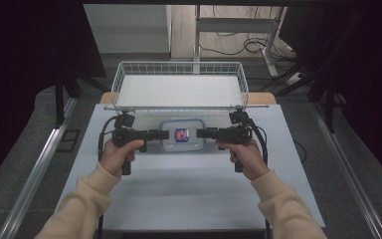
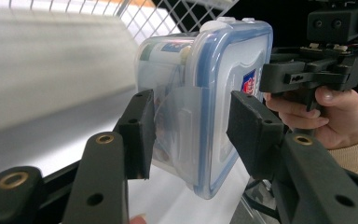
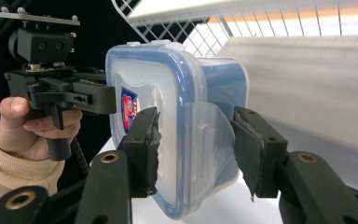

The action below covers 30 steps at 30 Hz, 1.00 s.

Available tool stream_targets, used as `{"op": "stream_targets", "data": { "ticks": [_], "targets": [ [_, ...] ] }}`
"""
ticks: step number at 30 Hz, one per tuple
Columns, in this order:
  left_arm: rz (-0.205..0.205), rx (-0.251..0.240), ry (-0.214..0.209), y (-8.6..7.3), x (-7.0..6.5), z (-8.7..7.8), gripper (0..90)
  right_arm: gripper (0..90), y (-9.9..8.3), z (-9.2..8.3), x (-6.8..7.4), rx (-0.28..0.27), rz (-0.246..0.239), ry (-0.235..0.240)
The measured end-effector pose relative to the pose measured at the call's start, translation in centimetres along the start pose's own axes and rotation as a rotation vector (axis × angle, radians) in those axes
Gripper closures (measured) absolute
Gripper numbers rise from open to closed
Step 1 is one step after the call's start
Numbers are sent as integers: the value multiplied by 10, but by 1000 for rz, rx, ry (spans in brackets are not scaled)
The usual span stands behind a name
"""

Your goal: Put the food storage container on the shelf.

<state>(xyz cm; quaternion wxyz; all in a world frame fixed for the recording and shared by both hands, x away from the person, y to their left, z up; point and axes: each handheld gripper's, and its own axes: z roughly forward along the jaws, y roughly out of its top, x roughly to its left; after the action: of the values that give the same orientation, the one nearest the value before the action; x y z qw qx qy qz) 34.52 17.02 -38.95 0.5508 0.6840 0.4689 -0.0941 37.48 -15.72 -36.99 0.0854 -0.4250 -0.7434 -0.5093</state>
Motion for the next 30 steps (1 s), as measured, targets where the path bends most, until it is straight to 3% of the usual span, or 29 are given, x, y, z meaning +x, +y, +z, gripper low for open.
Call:
{"op": "stream_targets", "data": {
  "ticks": [19, 25, 30],
  "targets": [
    [42, -33, -4, 55, -5, -6, 528, 525, 55, -7, 5, -41, -50, 1],
    [25, -36, -20, 79, 4, -6, 537, 524, 79, -4, 1, -47, -46, 2],
    [1, -23, -19, 105, 18, -1, 536, 524, 103, 6, -10, -45, -24, 1]
  ]
}}
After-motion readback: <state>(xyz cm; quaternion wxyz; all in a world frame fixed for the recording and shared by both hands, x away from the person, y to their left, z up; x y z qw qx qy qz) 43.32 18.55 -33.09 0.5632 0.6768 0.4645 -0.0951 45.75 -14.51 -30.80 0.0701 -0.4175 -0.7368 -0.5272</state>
